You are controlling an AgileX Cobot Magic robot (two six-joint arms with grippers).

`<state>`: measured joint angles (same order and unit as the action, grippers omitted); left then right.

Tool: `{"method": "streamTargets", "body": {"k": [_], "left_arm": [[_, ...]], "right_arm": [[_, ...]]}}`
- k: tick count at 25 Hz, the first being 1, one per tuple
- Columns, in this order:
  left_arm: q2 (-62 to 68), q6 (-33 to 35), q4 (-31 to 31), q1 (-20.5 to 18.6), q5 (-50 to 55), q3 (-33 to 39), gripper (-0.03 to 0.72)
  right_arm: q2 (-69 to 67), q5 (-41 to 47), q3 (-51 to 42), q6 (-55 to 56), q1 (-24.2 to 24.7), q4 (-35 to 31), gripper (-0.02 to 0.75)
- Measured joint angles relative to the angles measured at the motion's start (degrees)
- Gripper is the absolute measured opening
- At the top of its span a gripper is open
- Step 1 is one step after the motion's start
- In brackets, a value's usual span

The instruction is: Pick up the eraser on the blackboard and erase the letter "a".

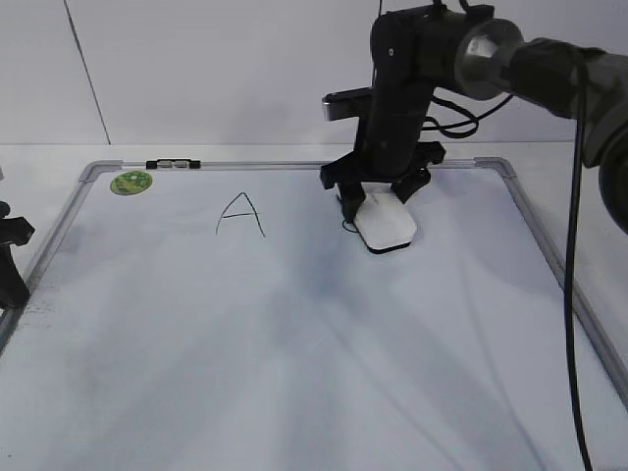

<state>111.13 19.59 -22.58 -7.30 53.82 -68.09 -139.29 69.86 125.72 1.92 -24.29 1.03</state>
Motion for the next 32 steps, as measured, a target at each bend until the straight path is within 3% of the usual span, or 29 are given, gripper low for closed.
{"method": "streamTargets", "body": {"k": [6, 12, 26, 32], "left_arm": [[0.00, 0.00, 0.00, 0.00, 0.00, 0.00, 0.050], [0.00, 0.00, 0.00, 0.00, 0.00, 0.00, 0.050], [0.13, 0.00, -0.03, 0.00, -0.29, 0.00, 0.050], [0.13, 0.00, -0.03, 0.00, -0.29, 0.00, 0.052]], "right_arm": [[-0.12, -0.12, 0.00, -1.51, -5.02, -0.49, 0.541], [-0.12, -0.23, 0.00, -1.13, -5.43, 1.65, 0.541], [-0.22, -0.44, 0.00, -0.22, 2.80, 1.62, 0.541], [-0.22, -0.44, 0.13, -0.05, 3.27, 1.03, 0.541]]}}
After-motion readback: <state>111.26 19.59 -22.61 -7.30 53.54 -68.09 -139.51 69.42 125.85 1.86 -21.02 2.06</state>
